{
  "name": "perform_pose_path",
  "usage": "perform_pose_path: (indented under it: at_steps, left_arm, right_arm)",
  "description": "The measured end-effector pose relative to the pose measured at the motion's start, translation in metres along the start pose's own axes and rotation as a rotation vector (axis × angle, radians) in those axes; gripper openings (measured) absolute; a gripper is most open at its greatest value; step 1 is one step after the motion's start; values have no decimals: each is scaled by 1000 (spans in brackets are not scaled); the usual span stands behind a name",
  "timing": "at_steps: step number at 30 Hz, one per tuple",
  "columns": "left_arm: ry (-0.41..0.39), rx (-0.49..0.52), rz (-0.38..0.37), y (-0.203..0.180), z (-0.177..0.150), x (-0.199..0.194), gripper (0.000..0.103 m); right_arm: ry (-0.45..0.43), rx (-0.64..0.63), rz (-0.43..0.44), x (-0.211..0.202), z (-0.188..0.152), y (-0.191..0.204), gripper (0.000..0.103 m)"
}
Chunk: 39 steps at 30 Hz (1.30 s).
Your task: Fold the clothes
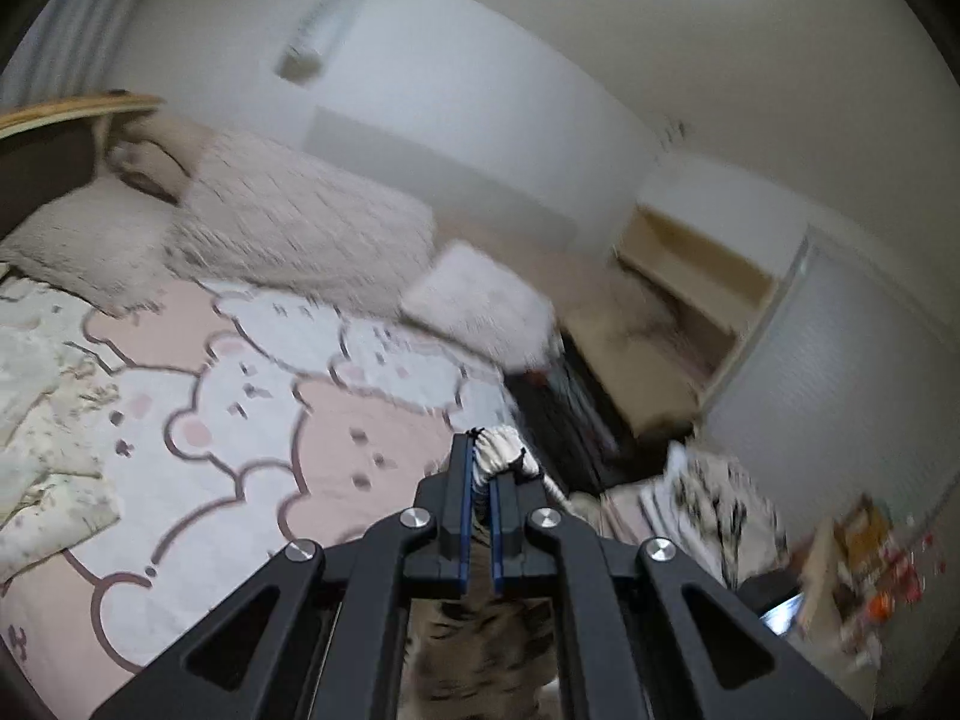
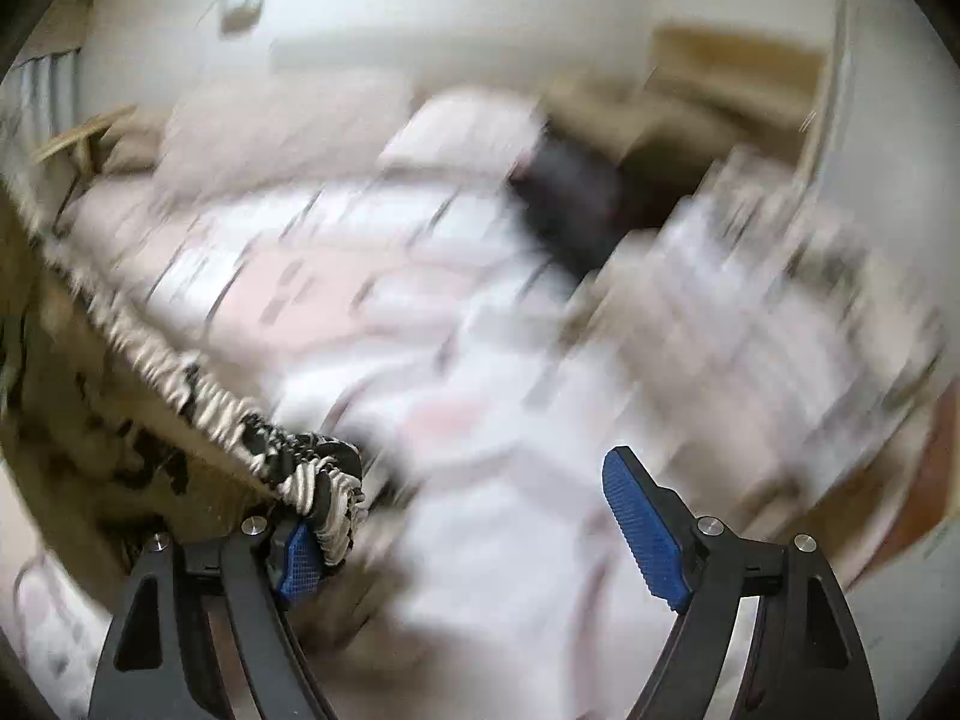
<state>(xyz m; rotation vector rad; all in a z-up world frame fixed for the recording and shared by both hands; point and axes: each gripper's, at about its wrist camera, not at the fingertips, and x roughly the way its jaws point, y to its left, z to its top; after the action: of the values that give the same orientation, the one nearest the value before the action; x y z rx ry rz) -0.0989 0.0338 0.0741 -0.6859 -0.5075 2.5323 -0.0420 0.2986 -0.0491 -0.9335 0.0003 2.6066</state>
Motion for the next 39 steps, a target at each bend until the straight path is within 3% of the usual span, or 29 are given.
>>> perform_pose_path:
  at_steps: [4,8,10,14,18,20,22,25,28,29,33,35,37,39]
  left_arm:
    - [-149,29,10,-8,34,-30,6]
    - [-359,195,55,-50,76,-82,8]
    - [-473,267,90,-70,90,-113,10]
    - [-552,311,115,-85,119,-153,13]
    - [-620,383,167,-93,117,-180,14]
    - [-645,437,229,-98,111,-189,20]
    - [-576,400,217,-89,118,-182,20]
    - [-422,280,187,-59,131,-150,20]
    - [-285,107,149,-19,137,-106,20]
    - [-290,88,160,-14,140,-94,20]
    - [-323,27,210,2,150,-46,20]
    - [-340,-3,234,10,155,-23,20]
    - [-385,16,219,4,163,-34,20]
    - [-414,30,204,3,167,-45,20]
  right_arm:
    - [-238,-48,-61,-55,95,-25,84]
    - [-499,-99,-113,-135,174,-32,84]
    - [-605,-98,-132,-174,190,-31,95]
    - [-746,-107,-156,-232,211,-30,97]
    - [-777,-120,-91,-265,216,-37,97]
    - [-798,-129,-72,-280,215,-41,98]
    - [-757,-149,-43,-277,221,-41,98]
    - [-588,-206,50,-248,243,-37,98]
    - [-378,-307,101,-190,259,-15,98]
    - [-318,-340,103,-171,263,-7,98]
    - [-216,-414,4,-111,278,27,98]
    - [-218,-402,-43,-96,294,37,98]
    - [-255,-379,-76,-101,309,36,98]
    - [-276,-383,-53,-111,310,31,98]
